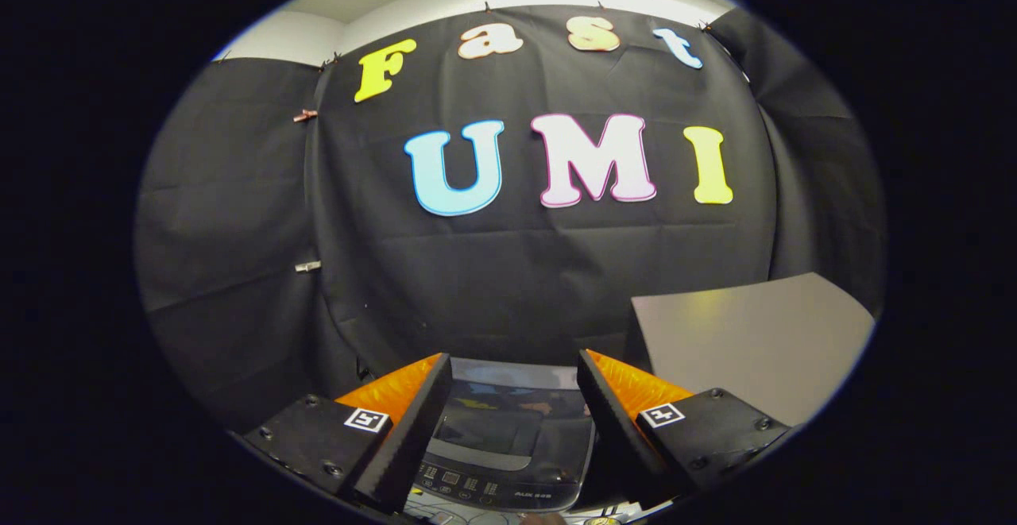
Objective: Put the clothes into the washing machine and then close the washing machine lid.
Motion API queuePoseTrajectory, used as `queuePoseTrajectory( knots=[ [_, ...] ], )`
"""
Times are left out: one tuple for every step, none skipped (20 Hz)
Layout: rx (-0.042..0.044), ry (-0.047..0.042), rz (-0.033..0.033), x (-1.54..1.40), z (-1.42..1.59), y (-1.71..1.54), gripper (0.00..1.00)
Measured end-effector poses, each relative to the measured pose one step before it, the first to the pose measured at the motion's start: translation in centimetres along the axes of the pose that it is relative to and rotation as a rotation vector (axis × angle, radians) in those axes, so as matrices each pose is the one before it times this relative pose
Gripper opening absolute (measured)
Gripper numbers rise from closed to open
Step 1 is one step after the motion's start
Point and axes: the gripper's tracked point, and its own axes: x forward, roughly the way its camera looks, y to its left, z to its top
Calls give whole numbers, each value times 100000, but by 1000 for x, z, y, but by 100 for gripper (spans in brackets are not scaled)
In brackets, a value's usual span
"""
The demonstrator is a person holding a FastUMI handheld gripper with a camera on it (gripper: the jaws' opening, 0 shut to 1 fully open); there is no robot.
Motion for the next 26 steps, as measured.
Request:
queuePoseTrajectory(
  knots=[
    [-503, -2350, -51, -943, 991, -681, 99],
    [-186, -2963, -276, -1121, 1206, -925, 99],
    [-31, -3229, -540, -1055, 1283, -1018, 99],
    [456, -2760, -967, -1385, 1244, -168, 98],
    [429, -2066, -1371, -1088, 814, -1352, 98],
    [-43, -1455, -1520, -934, 802, -1297, 98],
    [-586, -1025, -1579, -745, 495, -1177, 98],
    [-857, -1352, -1641, -800, 649, -1266, 98],
    [-1124, -1875, -1369, -798, 781, -1044, 98],
    [-922, -1585, -913, -784, 698, -926, 98],
    [-564, -1739, -621, -744, 543, -865, 98],
    [-247, -1924, -624, -769, 702, -799, 98],
    [-238, -1995, -440, -776, 614, -646, 98],
    [-407, -1550, 359, -814, 580, -460, 98],
    [-518, -1143, 688, -776, 260, -198, 98],
    [-612, -1247, -116, -955, 387, -503, 98],
    [-345, -861, -357, -735, 293, -535, 98],
    [-173, -595, -41, -737, 244, -335, 98],
    [-236, -1120, -117, -759, 320, -293, 98],
    [-107, -1310, -308, -639, 358, -374, 98],
    [37, -1084, -391, -620, 300, -455, 98],
    [-74, -1232, -462, -576, 276, -360, 98],
    [-122, -1030, -850, -577, 168, -315, 98],
    [-497, -798, -1219, -507, 169, -535, 98],
    [-346, -624, -1405, -443, 128, -577, 98],
    [36, -189, -1161, -309, 47, -475, 98]
  ],
)
